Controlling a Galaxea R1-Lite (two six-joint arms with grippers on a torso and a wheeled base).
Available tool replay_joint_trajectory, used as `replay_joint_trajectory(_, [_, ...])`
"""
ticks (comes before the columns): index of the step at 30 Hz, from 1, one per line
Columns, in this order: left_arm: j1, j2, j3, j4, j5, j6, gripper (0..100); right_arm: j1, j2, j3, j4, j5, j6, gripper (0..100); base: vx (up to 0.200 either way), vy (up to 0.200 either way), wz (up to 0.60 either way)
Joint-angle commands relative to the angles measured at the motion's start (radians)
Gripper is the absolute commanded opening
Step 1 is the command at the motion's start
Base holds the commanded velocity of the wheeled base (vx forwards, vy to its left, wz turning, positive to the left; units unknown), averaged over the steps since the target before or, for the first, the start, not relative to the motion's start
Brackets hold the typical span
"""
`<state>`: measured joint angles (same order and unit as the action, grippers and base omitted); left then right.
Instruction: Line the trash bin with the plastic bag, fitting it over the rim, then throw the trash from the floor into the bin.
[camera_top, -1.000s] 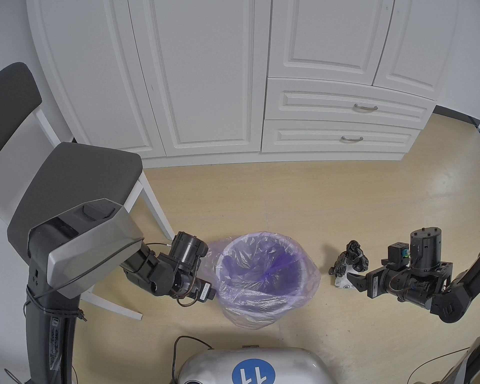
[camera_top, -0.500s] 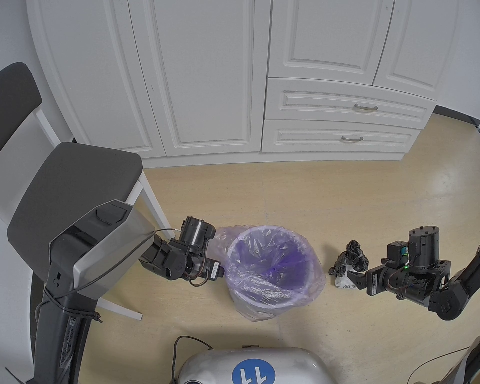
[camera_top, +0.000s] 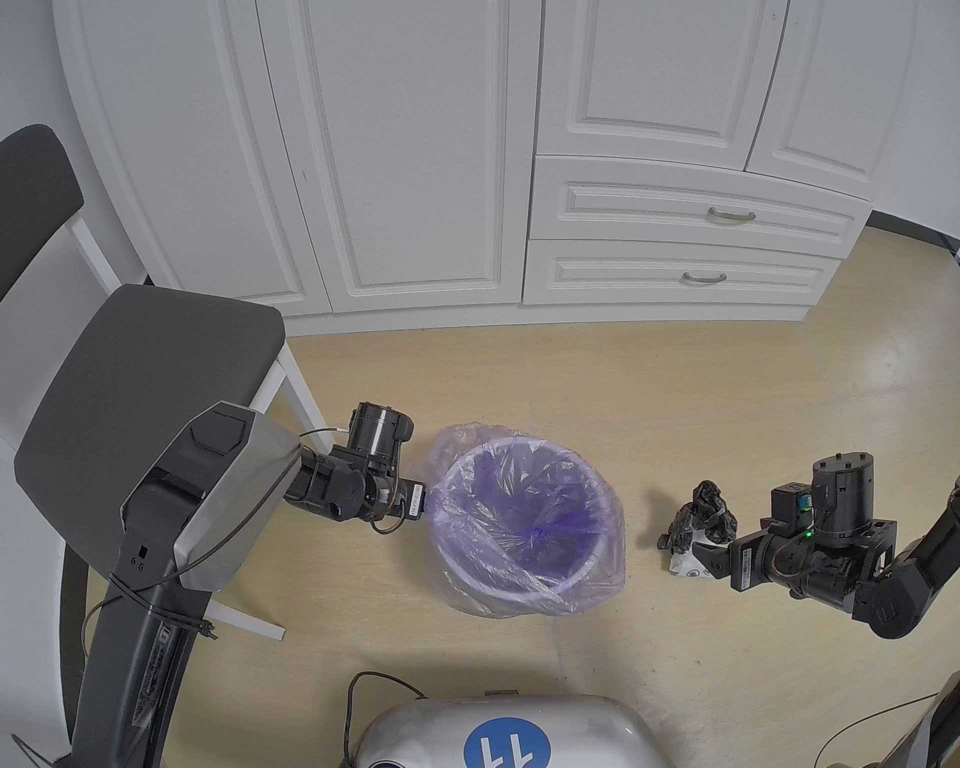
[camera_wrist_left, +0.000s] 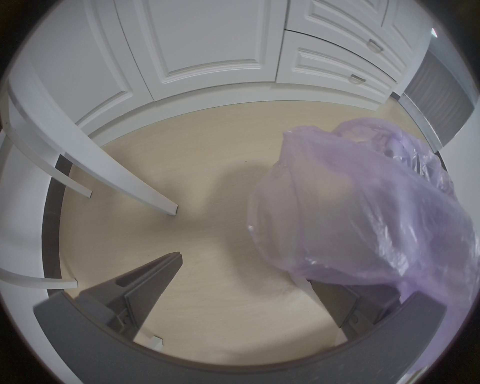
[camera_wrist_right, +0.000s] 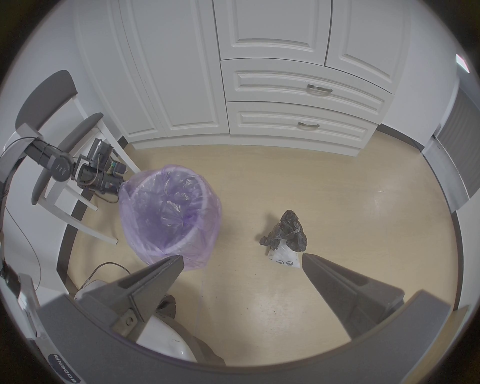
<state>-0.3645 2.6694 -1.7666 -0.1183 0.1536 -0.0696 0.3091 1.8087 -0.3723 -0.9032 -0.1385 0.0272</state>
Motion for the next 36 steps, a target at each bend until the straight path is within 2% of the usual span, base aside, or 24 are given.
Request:
replay_joint_trajectory(1, [0.042, 0.06, -0.119, 0.054, -0.006, 0.002, 100, -0.004, 0.038, -0.002, -0.008, 0.0, 0.0, 100, 0.0, 0.0, 0.0])
replay_joint_trajectory(13, [0.105, 0.153, -0.165, 0.066, -0.045, 0.004, 100, -0.025, 0.158, 0.006, -0.126, -0.001, -0.001, 100, 0.0, 0.0, 0.0])
replay_joint_trajectory(20, [0.148, 0.11, -0.125, 0.077, -0.048, 0.001, 100, -0.025, 0.169, 0.006, -0.128, -0.003, -0.001, 100, 0.0, 0.0, 0.0])
replay_joint_trajectory(22, [0.153, 0.078, -0.086, 0.078, -0.046, 0.002, 100, -0.025, 0.164, 0.007, -0.128, -0.003, -0.003, 100, 0.0, 0.0, 0.0])
replay_joint_trajectory(23, [0.154, 0.018, 0.006, 0.075, -0.046, 0.014, 100, -0.025, 0.158, 0.009, -0.129, -0.003, -0.003, 100, 0.0, 0.0, 0.0])
replay_joint_trajectory(31, [0.145, -0.171, 0.288, 0.057, -0.036, 0.011, 100, -0.025, 0.116, 0.018, -0.128, -0.004, -0.007, 100, 0.0, 0.0, 0.0])
replay_joint_trajectory(36, [0.13, -0.318, 0.493, -0.043, -0.036, 0.013, 100, -0.031, 0.089, 0.024, -0.128, -0.004, -0.01, 100, 0.0, 0.0, 0.0])
